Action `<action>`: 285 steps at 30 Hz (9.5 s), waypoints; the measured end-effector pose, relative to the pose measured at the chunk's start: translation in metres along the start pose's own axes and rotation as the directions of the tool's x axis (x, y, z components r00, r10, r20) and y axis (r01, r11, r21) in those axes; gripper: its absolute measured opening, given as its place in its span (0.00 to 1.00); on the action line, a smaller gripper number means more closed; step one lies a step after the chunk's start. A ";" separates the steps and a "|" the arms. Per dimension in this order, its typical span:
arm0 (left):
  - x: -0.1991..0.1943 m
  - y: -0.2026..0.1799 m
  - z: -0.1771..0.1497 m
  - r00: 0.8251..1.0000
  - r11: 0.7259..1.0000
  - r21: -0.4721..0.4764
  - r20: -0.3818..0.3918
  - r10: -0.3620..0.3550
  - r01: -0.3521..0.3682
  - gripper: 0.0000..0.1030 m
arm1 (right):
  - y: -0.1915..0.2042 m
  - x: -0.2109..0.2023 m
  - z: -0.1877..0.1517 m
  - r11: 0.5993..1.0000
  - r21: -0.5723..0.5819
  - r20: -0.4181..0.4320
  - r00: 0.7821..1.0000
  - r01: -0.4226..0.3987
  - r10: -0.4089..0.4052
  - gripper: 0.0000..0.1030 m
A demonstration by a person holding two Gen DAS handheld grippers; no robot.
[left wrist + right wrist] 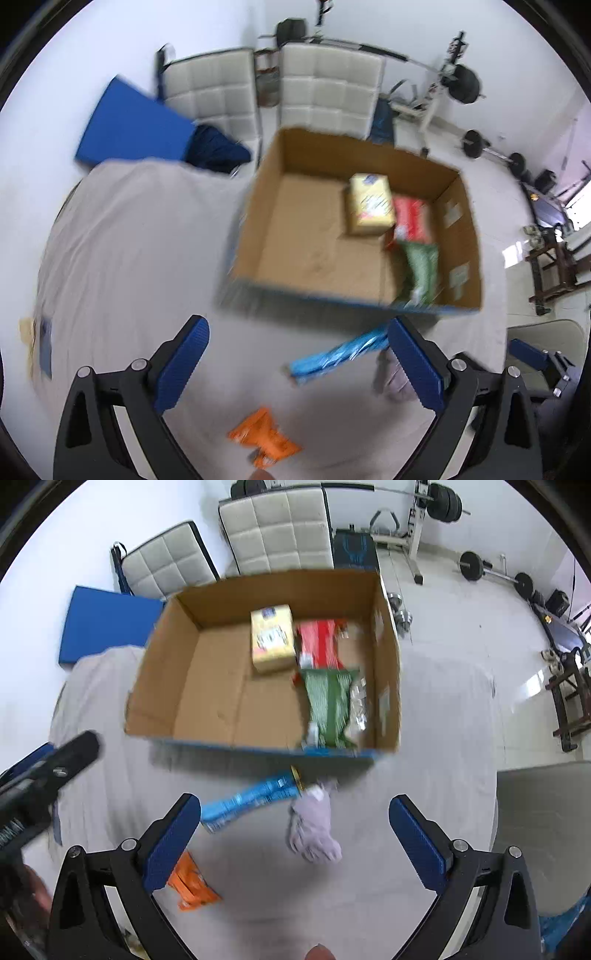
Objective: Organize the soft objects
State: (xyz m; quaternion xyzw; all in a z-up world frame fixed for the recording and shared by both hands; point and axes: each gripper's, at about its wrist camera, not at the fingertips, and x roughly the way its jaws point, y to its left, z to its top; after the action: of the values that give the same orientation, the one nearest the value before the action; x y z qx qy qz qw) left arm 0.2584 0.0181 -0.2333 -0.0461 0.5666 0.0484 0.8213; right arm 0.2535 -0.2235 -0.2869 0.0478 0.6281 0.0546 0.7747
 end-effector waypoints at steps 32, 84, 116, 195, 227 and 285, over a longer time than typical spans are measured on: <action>0.171 -0.021 -0.167 0.893 0.999 0.000 -0.448 -0.039 0.044 0.42 | -0.030 0.157 -0.093 1.000 0.006 -0.406 0.914 0.014 -0.011 0.33; 0.164 -0.053 0.190 0.972 0.967 0.224 -0.227 -0.068 0.120 0.41 | 0.042 0.110 0.142 0.996 0.039 -0.226 0.970 -0.077 0.084 0.29; 0.169 -0.034 0.183 0.970 0.982 0.155 -0.230 -0.074 0.112 0.54 | 0.050 0.141 0.140 0.999 0.034 -0.240 0.971 0.011 -0.002 0.78; 0.048 0.013 0.052 0.979 0.979 0.116 -0.134 -0.153 0.169 0.96 | 0.074 0.010 0.039 0.976 0.064 -0.084 0.973 -0.209 0.214 0.15; 0.136 0.019 0.109 0.971 0.982 0.132 -0.215 -0.102 0.133 0.96 | 0.086 0.149 0.156 0.990 -0.006 -0.251 0.959 -0.141 0.135 0.42; -0.216 -0.024 -0.063 0.964 0.984 0.163 0.241 -0.114 0.076 1.00 | 0.024 -0.289 -0.131 0.997 0.024 0.387 0.919 0.068 -0.072 1.00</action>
State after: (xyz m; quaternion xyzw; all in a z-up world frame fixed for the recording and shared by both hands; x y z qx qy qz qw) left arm 0.1269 -0.0200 -0.0532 -0.0040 0.4580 -0.0292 0.8885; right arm 0.0659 -0.2411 -0.0309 0.0393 0.4640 0.0132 0.8849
